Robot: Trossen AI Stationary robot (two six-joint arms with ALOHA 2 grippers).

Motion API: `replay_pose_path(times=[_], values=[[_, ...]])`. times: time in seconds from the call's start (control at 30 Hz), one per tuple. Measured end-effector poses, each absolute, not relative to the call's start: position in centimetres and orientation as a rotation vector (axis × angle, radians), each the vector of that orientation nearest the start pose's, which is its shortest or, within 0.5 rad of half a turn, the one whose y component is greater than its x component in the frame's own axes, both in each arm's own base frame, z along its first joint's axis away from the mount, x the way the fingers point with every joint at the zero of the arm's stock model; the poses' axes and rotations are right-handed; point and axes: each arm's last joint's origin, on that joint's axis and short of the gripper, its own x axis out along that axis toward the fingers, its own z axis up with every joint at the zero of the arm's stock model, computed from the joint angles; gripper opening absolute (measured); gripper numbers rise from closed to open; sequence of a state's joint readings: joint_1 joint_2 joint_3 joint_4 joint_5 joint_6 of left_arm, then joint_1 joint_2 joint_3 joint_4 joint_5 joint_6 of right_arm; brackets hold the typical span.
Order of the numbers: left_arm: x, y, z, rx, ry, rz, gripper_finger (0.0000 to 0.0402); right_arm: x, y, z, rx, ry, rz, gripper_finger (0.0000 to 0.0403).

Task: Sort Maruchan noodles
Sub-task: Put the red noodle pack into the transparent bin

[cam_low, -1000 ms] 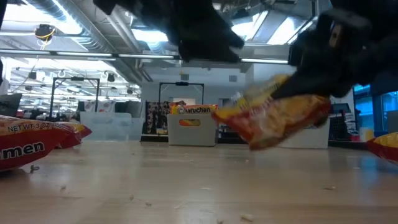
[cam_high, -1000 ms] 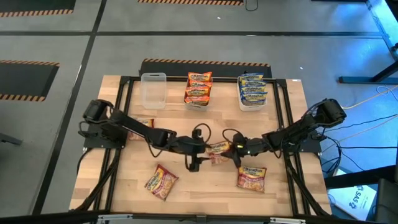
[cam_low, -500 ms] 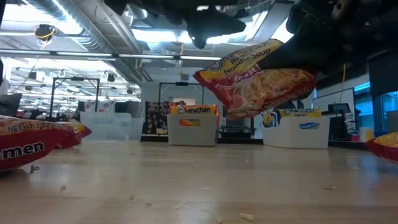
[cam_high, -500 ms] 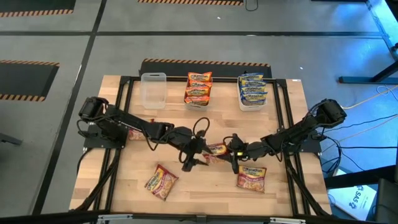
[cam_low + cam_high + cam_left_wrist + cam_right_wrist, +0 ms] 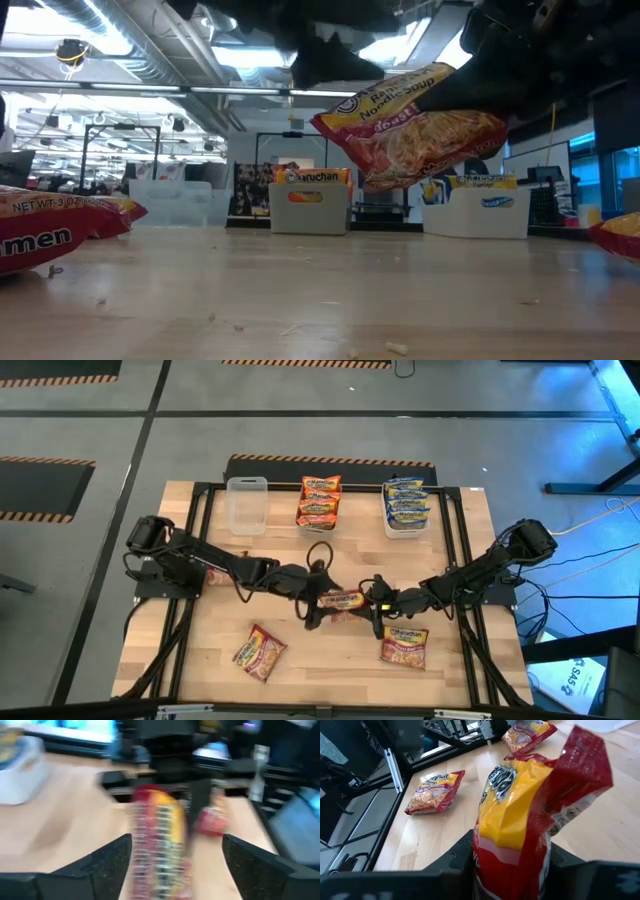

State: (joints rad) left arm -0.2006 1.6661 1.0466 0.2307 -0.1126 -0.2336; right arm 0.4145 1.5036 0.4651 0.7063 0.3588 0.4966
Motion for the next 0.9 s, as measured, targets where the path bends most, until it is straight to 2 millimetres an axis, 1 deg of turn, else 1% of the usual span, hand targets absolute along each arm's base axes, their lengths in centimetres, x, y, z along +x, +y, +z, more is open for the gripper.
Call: replay_pose_path(times=[0.1,0.17,0.37,0.47,0.6,0.7,0.83,0.9], values=[[36.3,-6.7,23.7,-0.176,0.385,-0.011,0.0322,24.9,9.9,15.5,0.364,0.313,-0.021,0.0115],[36.3,-6.8,23.7,-0.169,0.379,-0.018,0.0327,24.9,9.9,15.5,0.363,0.313,-0.021,0.0118],[36.4,-7.1,24.2,-0.194,0.335,-0.020,0.0323,25.0,9.9,15.7,0.339,0.298,-0.013,0.0113],[36.3,-6.5,23.6,-0.224,0.392,-0.027,0.0322,25.0,9.9,15.9,0.327,0.282,-0.002,0.0114],[36.5,-5.0,23.3,-0.308,0.434,-0.093,0.0322,25.1,10.0,16.2,0.320,0.250,0.030,0.0115],[36.7,-4.3,22.1,-0.366,0.515,-0.140,0.0322,25.2,10.0,16.4,0.313,0.235,0.039,0.0115],[36.9,-3.8,22.4,-0.424,0.512,-0.230,0.0319,25.2,10.1,16.6,0.300,0.217,0.044,0.0116],[36.8,-4.0,22.1,-0.462,0.561,-0.268,0.0315,25.5,10.1,16.8,0.289,0.220,0.051,0.0116]])
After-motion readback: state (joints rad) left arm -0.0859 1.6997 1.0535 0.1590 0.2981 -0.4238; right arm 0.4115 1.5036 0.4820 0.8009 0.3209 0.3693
